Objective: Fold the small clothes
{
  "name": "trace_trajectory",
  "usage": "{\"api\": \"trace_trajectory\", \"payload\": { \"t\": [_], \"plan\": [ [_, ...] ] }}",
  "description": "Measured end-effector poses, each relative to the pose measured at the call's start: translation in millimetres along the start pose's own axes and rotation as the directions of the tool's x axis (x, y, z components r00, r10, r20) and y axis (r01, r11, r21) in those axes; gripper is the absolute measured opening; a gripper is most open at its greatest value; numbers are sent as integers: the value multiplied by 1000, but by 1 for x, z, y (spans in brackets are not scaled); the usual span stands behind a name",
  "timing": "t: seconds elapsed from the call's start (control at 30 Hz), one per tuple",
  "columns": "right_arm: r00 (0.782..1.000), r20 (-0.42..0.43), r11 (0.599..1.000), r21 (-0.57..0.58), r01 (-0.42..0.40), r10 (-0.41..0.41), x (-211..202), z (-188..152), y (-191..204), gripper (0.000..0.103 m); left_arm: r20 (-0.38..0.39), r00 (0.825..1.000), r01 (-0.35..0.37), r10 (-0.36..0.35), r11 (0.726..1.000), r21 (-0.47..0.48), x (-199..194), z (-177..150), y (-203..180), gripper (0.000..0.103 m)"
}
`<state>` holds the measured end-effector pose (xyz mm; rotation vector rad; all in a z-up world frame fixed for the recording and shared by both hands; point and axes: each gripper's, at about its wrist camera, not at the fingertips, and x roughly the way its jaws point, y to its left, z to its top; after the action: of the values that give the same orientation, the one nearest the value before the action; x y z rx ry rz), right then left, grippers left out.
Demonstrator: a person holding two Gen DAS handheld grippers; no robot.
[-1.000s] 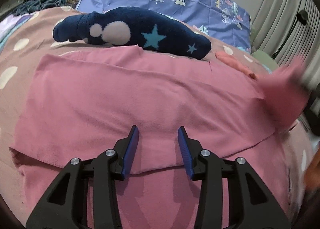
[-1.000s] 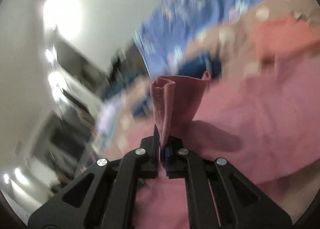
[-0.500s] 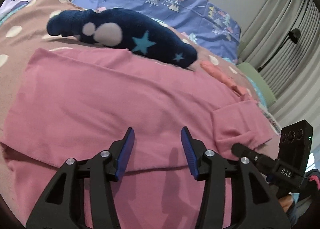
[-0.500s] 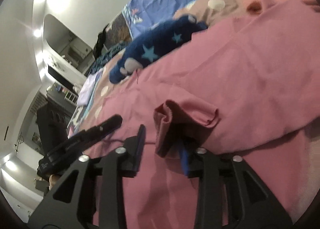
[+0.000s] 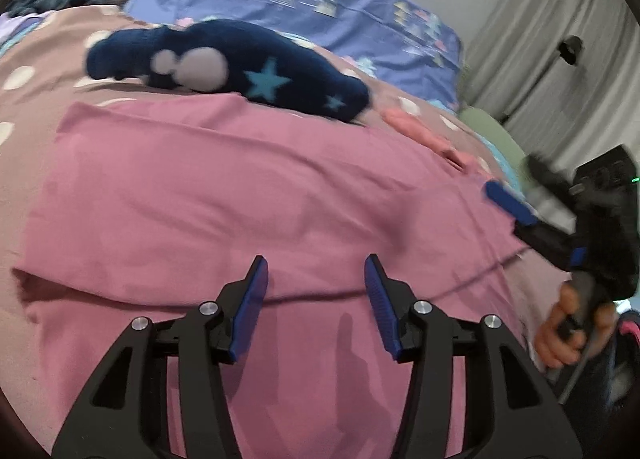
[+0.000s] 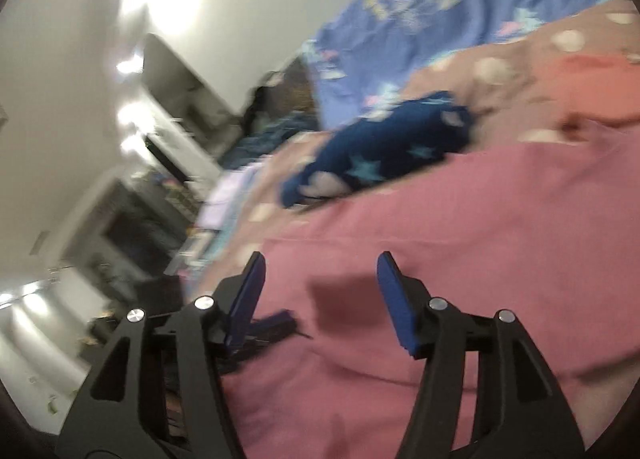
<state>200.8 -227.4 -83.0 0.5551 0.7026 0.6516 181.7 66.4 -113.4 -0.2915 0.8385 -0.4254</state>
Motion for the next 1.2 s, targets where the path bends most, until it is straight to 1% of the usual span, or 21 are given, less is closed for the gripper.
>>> {"api": "trace_trajectory", "payload": {
  "t": [0.03,0.1,0.13,0.2,0.23,0.3,0.37,0.4,0.47,0.5,0.53,0.67,0.73,0.8,0.87,0.93,0.97,1.0,1.03,1.1,1.2],
  "plan": [
    [1000,-5,1000,20,18,-18,-3,-5,-6,61,-8,1000,27,-27,1000,8,3,1,-6,52],
    [998,-19,997,52,56,-55,-13,-19,-21,61,-23,998,51,-50,998,26,9,3,-15,53],
    [995,-24,994,52,94,-93,-17,-26,-26,60,-40,998,51,-49,997,49,16,4,-23,55],
    [988,-20,987,41,155,-155,-22,-35,-32,58,-65,998,22,-16,995,93,27,6,-35,56],
    [985,-12,984,36,172,-172,-27,-42,-34,58,-82,996,-13,23,993,117,36,7,-40,56],
    [984,-5,983,37,179,-179,-32,-52,-39,58,-91,994,-47,59,991,126,44,9,-44,56],
    [986,-9,985,38,169,-169,-31,-58,-40,57,-90,993,-68,79,991,117,50,14,-46,54],
    [987,-5,986,37,161,-161,-32,-58,-39,57,-91,992,-78,89,991,112,52,16,-47,49],
    [989,3,988,37,149,-149,-34,-59,-40,57,-99,990,-85,96,990,114,56,19,-48,1],
    [989,-2,988,42,147,-147,-35,-59,-42,57,-105,991,-72,83,992,107,56,22,-49,0],
    [990,-7,988,49,144,-144,-33,-60,-44,57,-91,993,-71,80,992,105,53,26,-51,0],
    [992,-1,990,57,129,-129,-35,-61,-45,57,19,997,-71,69,988,139,23,48,-65,0],
    [991,1,990,55,132,-132,-36,-61,-45,57,79,994,-82,70,984,157,3,63,-72,0],
    [990,29,989,59,139,-141,-39,-59,-44,57,124,990,-93,71,979,179,-14,78,-75,0],
    [986,75,987,61,147,-151,-42,-55,-43,57,158,984,-107,77,976,191,-28,89,-76,1],
    [981,83,983,57,172,-176,-39,-52,-44,55,179,980,-126,91,973,194,-38,96,-74,1],
    [980,67,982,57,181,-185,-36,-51,-46,50,186,978,-134,98,972,191,-41,99,-71,1],
    [980,31,979,65,194,-196,-29,-52,-49,45,193,975,-146,110,972,184,-43,101,-68,1],
    [976,8,974,74,215,-216,-24,-52,-52,41,196,973,-156,120,971,180,-46,102,-65,1],
    [968,-18,962,101,252,-252,-20,-52,-59,28,202,966,-199,164,966,166,-52,101,-54,1],
    [969,-9,959,142,247,-248,-23,-53,-68,23,193,957,-245,219,961,127,-58,97,-28,1]
  ]
}}
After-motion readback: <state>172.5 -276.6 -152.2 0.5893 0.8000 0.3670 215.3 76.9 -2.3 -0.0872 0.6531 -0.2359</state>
